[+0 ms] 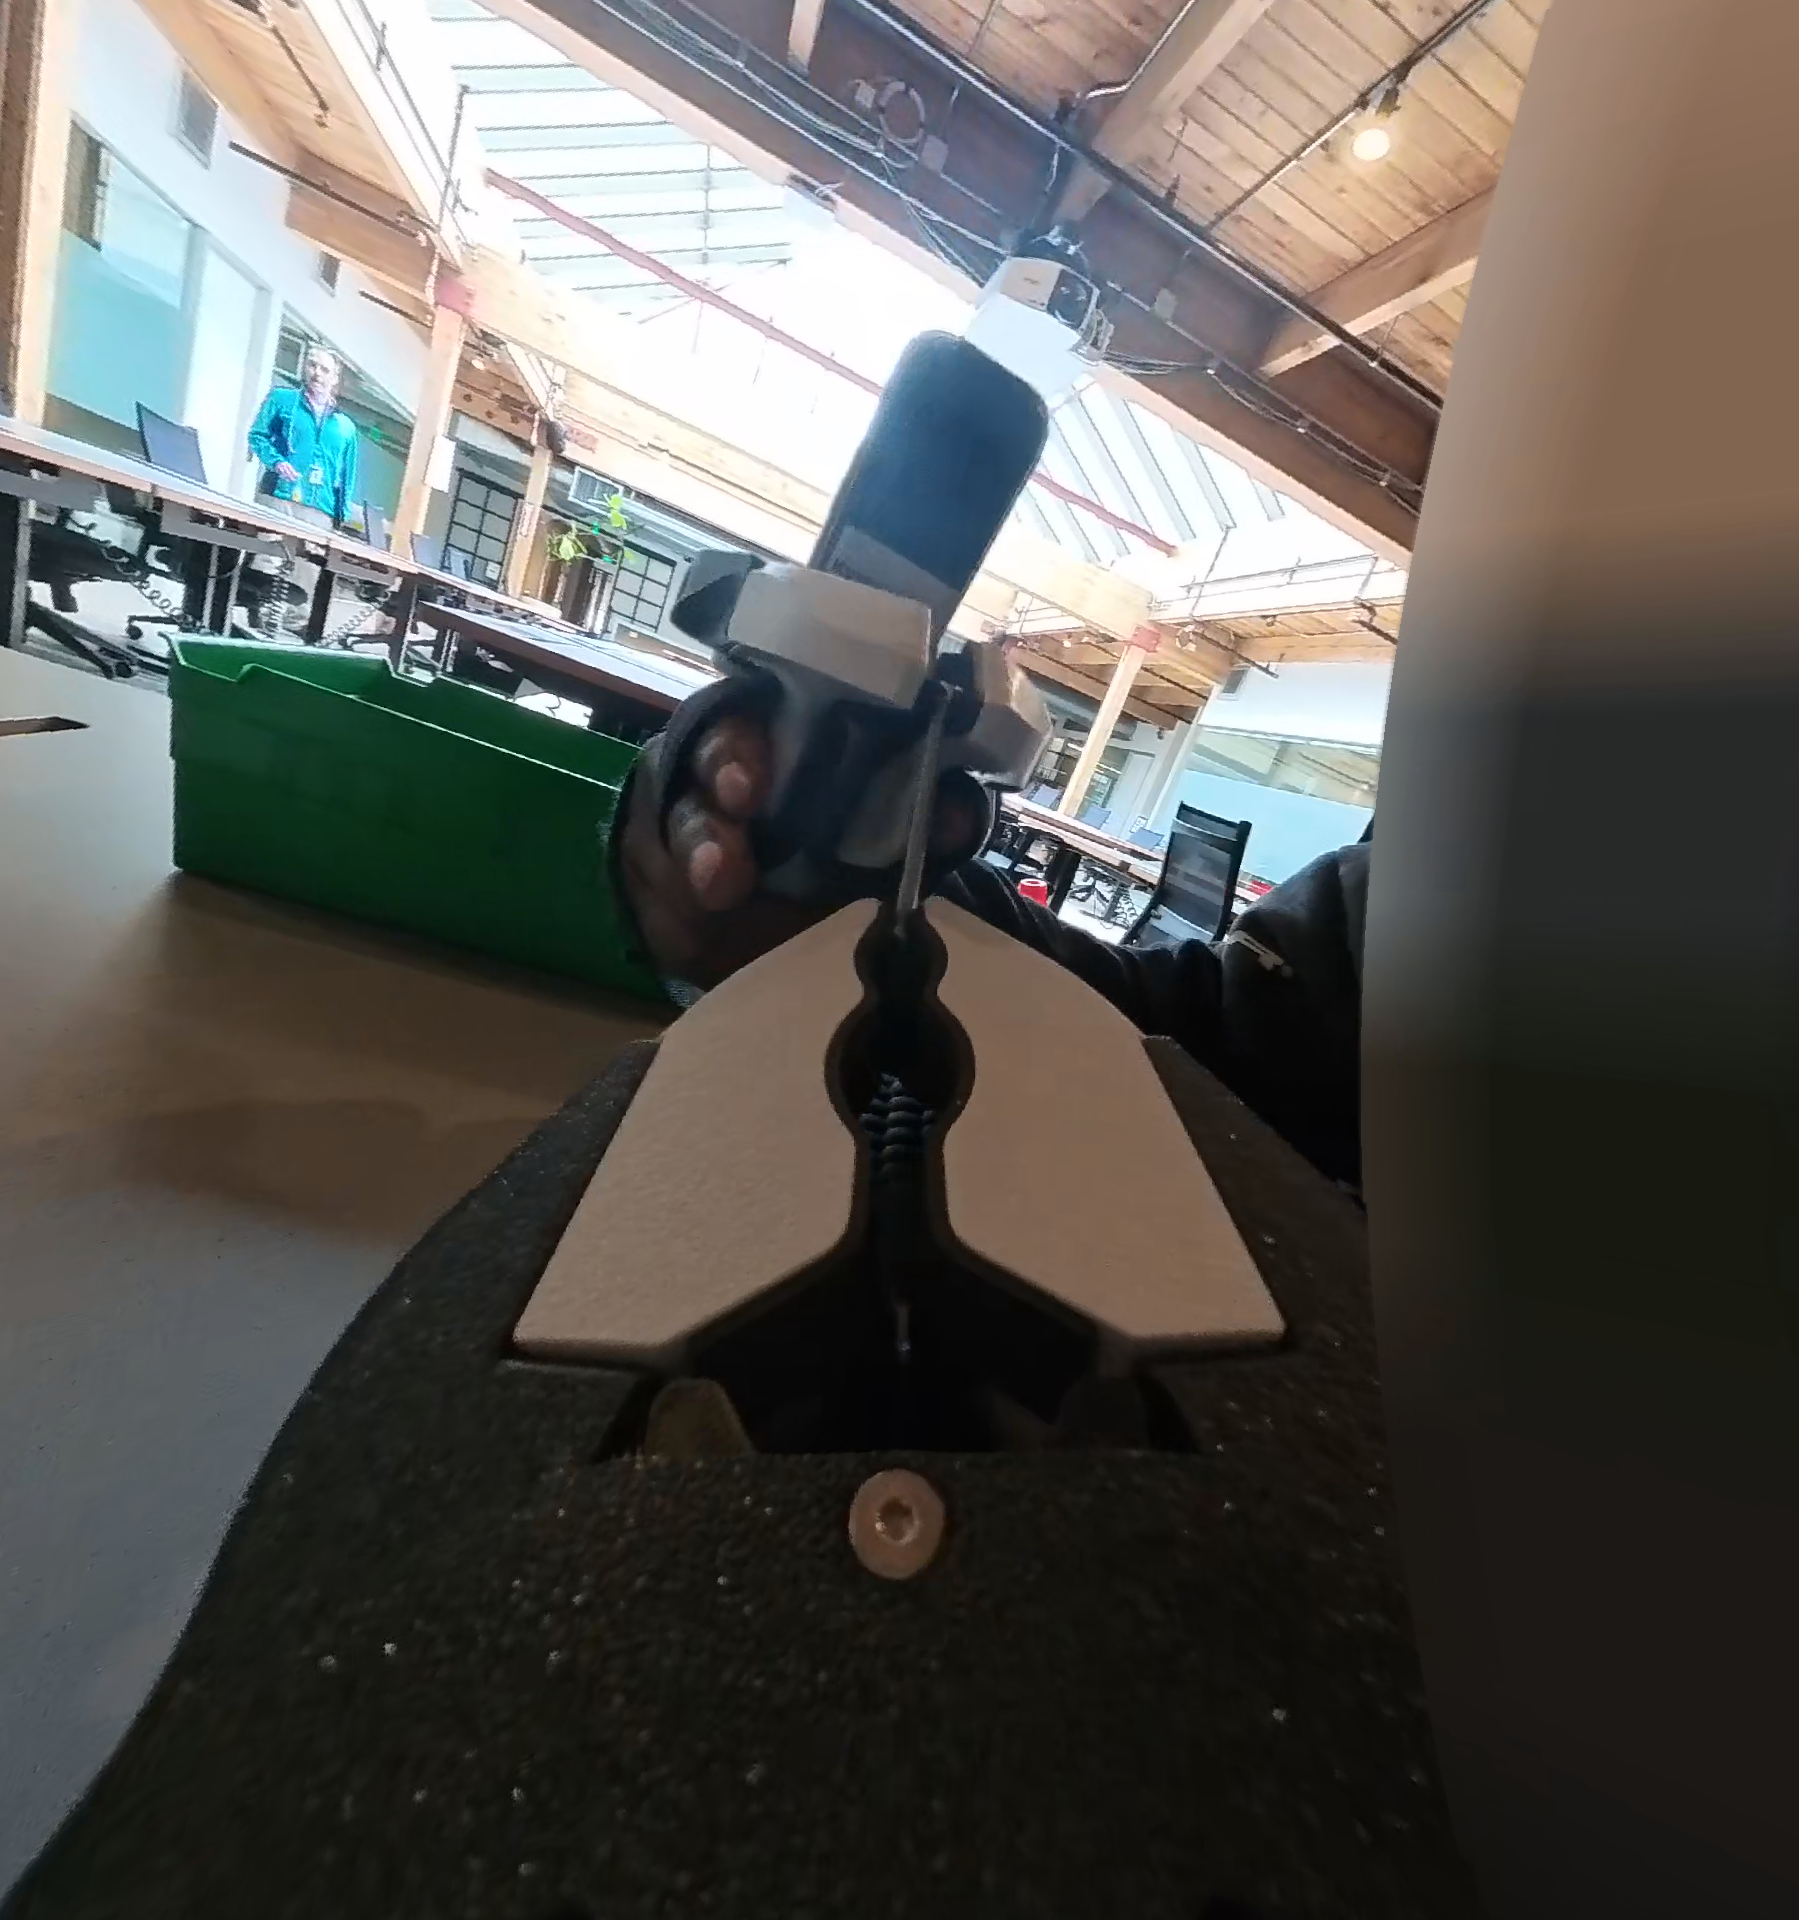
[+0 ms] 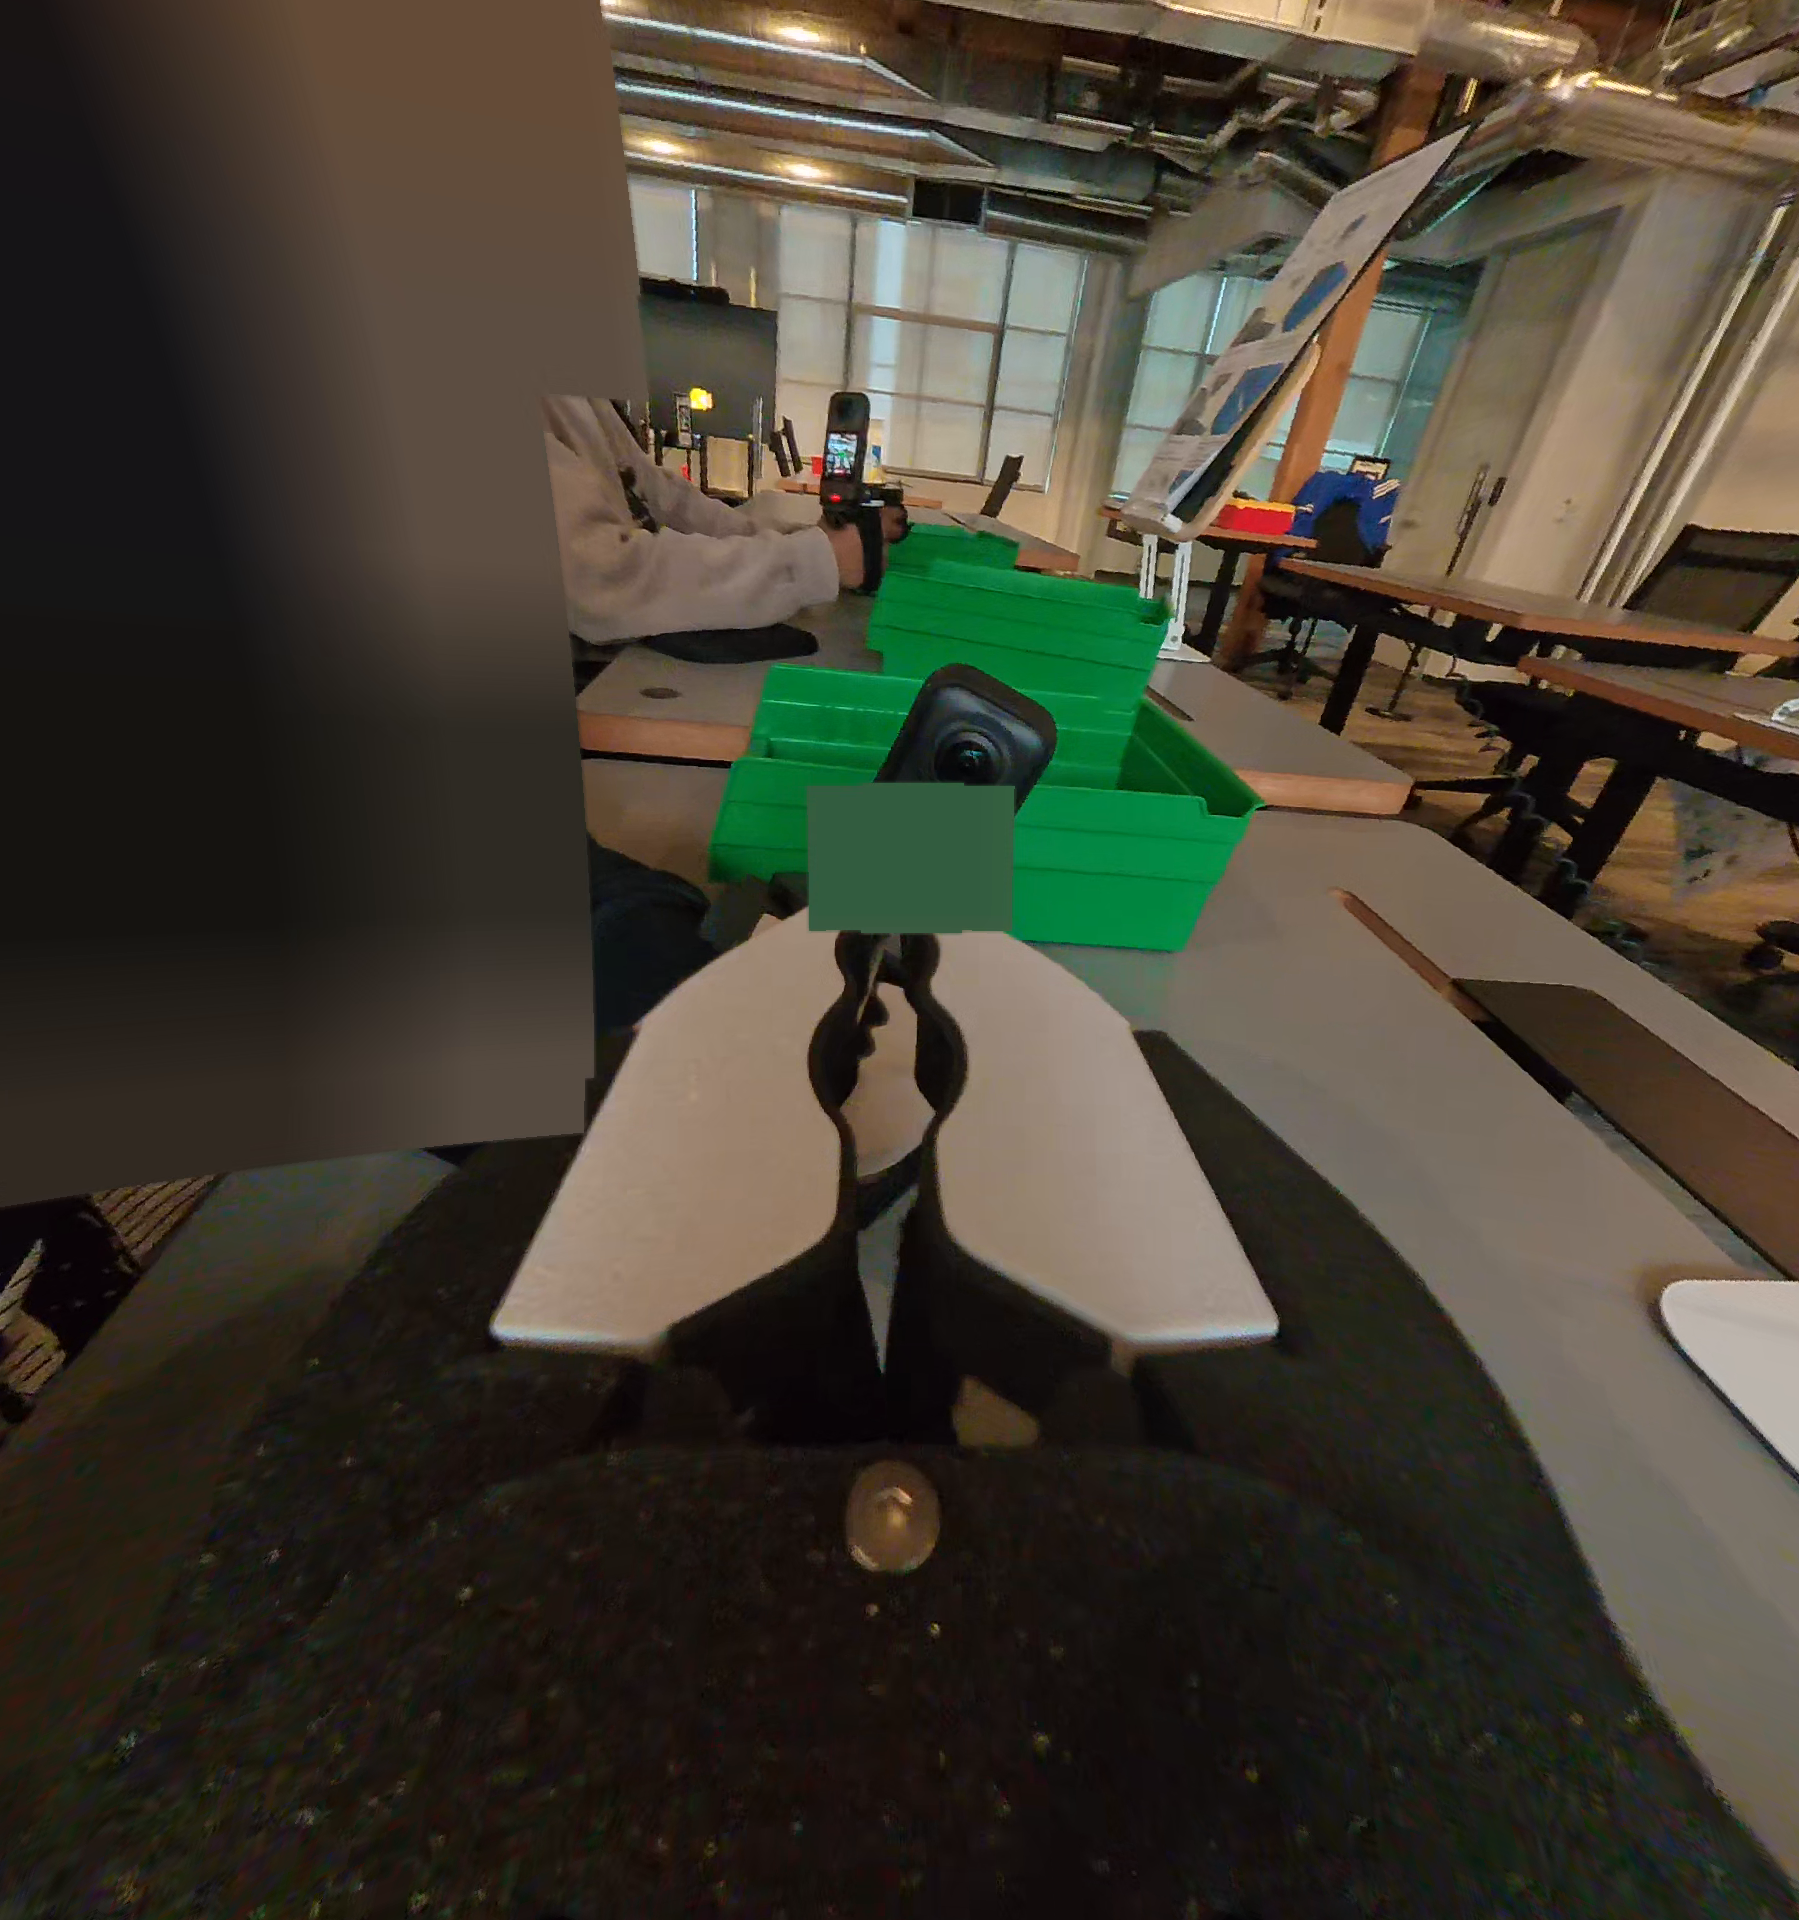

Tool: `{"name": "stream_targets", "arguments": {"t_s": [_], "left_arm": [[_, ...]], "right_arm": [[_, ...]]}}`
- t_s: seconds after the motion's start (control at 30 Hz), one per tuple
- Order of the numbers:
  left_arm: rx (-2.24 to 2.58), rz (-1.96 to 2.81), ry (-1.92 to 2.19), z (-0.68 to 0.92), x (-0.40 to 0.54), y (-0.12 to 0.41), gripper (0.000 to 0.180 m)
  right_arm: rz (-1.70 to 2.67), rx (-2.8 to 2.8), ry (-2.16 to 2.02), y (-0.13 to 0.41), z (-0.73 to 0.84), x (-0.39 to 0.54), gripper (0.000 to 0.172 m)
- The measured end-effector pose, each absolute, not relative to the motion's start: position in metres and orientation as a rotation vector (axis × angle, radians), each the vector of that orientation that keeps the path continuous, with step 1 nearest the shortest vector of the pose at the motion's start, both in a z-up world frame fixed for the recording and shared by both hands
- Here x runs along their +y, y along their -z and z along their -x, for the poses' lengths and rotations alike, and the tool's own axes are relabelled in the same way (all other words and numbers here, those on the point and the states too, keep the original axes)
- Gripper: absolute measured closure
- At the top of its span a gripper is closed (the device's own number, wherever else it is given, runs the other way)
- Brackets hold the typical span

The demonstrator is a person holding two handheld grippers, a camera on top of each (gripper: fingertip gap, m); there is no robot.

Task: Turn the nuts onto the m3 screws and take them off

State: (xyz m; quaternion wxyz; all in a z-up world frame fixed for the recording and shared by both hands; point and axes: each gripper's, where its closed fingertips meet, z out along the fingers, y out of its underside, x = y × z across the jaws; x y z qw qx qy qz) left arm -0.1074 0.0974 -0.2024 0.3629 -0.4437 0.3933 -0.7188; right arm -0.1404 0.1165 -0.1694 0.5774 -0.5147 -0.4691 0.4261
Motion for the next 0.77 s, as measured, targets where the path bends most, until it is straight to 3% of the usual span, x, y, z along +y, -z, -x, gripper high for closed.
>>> {"name": "stream_targets", "arguments": {"t_s": [0.5, 0.63, 0.77], "left_arm": [[0.994, 1.279, 0.694, 0.11, 0.15, 0.225, 0.18], [1.011, 1.268, 0.698, 0.108, 0.148, 0.225, 0.18], [1.018, 1.221, 0.87, 0.106, 0.136, 0.218, 0.18]], "right_arm": [[1.552, -0.503, -0.58, 0.184, 0.129, 0.144, 0.169], [1.553, -0.447, -0.474, 0.184, 0.127, 0.143, 0.168], [1.444, -0.574, -0.589, 0.168, 0.133, 0.131, 0.146]]}}
